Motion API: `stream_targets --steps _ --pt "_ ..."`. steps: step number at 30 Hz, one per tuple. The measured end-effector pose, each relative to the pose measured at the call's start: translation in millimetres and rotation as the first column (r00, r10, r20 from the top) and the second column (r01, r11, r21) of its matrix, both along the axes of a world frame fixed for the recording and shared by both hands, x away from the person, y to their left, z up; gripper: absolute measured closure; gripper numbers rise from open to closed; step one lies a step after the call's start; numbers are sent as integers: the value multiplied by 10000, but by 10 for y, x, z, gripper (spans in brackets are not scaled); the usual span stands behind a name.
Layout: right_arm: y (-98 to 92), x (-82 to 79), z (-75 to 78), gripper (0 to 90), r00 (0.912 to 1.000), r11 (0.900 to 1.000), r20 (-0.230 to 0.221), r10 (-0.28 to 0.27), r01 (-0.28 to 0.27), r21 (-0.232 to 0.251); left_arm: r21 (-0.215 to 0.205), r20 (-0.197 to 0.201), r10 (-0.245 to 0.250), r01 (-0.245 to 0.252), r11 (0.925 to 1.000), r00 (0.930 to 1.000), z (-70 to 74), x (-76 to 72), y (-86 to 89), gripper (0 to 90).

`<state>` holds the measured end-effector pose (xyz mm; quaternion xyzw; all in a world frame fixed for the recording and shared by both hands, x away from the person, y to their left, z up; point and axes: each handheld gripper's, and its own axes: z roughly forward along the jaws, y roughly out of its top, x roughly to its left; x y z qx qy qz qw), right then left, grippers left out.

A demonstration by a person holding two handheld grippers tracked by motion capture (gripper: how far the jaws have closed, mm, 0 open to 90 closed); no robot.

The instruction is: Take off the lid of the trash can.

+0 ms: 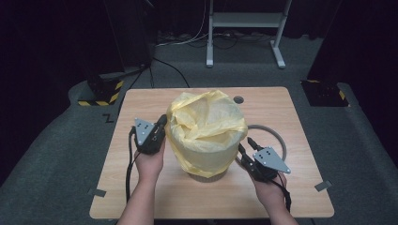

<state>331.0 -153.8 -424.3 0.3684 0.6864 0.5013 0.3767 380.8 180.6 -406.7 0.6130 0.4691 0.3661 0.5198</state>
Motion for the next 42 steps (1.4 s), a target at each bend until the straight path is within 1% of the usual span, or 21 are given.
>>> stream_targets --steps 2,4,6,7,10,13,16,19,21,23,25,27,29,31,33,34,35,36,37,39,42 --pt "-4 1 -2 612 10000 10000 13 -23 23 -7 104 -128 -280 281 9996 9995 -94 30 -59 898" --pt "-8 1 -3 613 10000 10000 32 -9 9 -26 94 -42 -572 572 9983 9984 -157 9 -118 899" --pt "-9 -2 -3 613 10000 10000 16 -2 2 -28 -24 126 -709 709 9975 9974 -194 -42 -144 900" --pt "-9 -2 -4 615 10000 10000 19 1 -1 -47 58 176 -628 627 9980 9979 -206 -77 -153 900" --pt "-28 9 -6 618 9999 9999 65 -108 108 -134 17 165 -620 620 9981 9979 -238 -226 -186 900" --pt "-118 36 -7 627 9997 9997 0 -256 256 -55 -74 436 -753 756 9971 9962 -279 -485 -271 900" --pt "-191 60 -6 644 9996 9997 -160 -215 216 90 -219 691 -562 578 9981 9960 -306 -723 -340 899" --pt "-138 83 5 707 9998 9999 -142 -129 131 100 -140 882 -323 337 9993 9956 -294 -871 -309 886" --pt "-48 147 30 710 9999 9999 -111 13 -11 151 -28 971 102 -100 9999 9952 -284 -937 -246 881" --pt "79 255 72 691 9994 9994 -78 333 -334 -26 -131 942 441 -431 9990 9946 -282 -972 -133 872" --pt "214 357 117 676 9988 9983 -27 486 -487 -309 -237 904 559 -540 9983 9943 -289 -994 -43 861" --pt "298 402 158 656 9991 9977 108 408 -402 -546 -183 904 510 -495 9986 9946 -296 -1010 -25 876" --pt "303 385 177 615 9995 9981 242 219 -205 -573 -149 954 564 -552 9984 9938 -304 -1017 -51 893" --pt "245 333 170 588 9995 9986 282 156 -142 -509 -298 868 230 -204 9993 9960 -311 -1006 -78 893" --pt "166 258 151 581 9995 9990 306 -48 61 -437 -76 907 -26 33 10000 9959 -315 -1016 -144 891" --pt "122 222 143 580 9995 9993 304 -116 127 -359 -27 924 -138 142 9999 9956 -312 -1025 -162 881" --pt "80 188 136 577 9994 9996 296 -155 162 -252 -90 928 -168 177 9998 9955 -305 -1034 -157 840" --pt "43 156 129 577 9994 9997 303 -190 195 -153 -240 935 -125 148 9996 9955 -294 -1042 -139 799" --pt "15 126 123 577 9993 9997 303 -240 242 -86 -312 998 -30 61 9995 9950 -277 -1058 -116 788" --pt "-27 78 114 578 9989 9995 331 -324 324 11 -414 1289 225 -173 9990 9914 -226 -1102 -63 739" --pt "-61 23 93 582 9984 9990 392 -396 388 223 -516 1852 566 -478 9975 9811 -109 -1173 -5 704"
